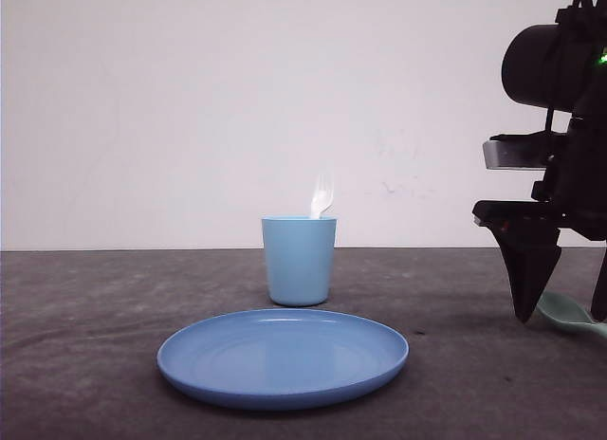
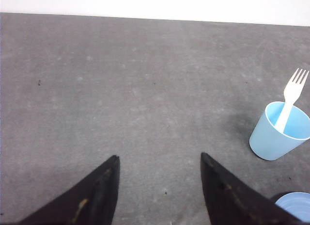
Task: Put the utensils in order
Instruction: 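Lower the right gripper over the mint-green spoon and close on it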
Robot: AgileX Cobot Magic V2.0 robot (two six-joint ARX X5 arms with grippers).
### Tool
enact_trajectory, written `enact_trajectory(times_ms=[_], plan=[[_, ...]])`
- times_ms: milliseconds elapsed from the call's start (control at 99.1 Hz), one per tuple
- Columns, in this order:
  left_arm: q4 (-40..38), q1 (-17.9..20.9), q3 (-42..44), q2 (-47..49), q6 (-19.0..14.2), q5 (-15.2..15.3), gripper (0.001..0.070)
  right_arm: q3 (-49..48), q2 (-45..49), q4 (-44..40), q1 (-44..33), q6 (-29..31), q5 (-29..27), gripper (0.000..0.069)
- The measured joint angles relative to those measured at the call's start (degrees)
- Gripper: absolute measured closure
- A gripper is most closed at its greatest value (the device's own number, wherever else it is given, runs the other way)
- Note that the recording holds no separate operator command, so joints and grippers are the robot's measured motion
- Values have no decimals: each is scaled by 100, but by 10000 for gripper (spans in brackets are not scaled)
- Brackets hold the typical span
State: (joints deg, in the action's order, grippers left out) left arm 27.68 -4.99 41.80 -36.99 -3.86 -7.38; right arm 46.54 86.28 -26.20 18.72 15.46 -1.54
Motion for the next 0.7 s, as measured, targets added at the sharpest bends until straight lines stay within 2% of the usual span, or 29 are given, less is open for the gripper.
enact_trajectory(times_ms=[182,383,696], plan=[[0,0,0,0,0,2,393,0,13,17,2,0,0,245],[0,0,0,0,0,0,393,0,13,28,2,-2,-9,342],[0,0,0,0,0,0,393,0,13,35,2,-2,-17,352]])
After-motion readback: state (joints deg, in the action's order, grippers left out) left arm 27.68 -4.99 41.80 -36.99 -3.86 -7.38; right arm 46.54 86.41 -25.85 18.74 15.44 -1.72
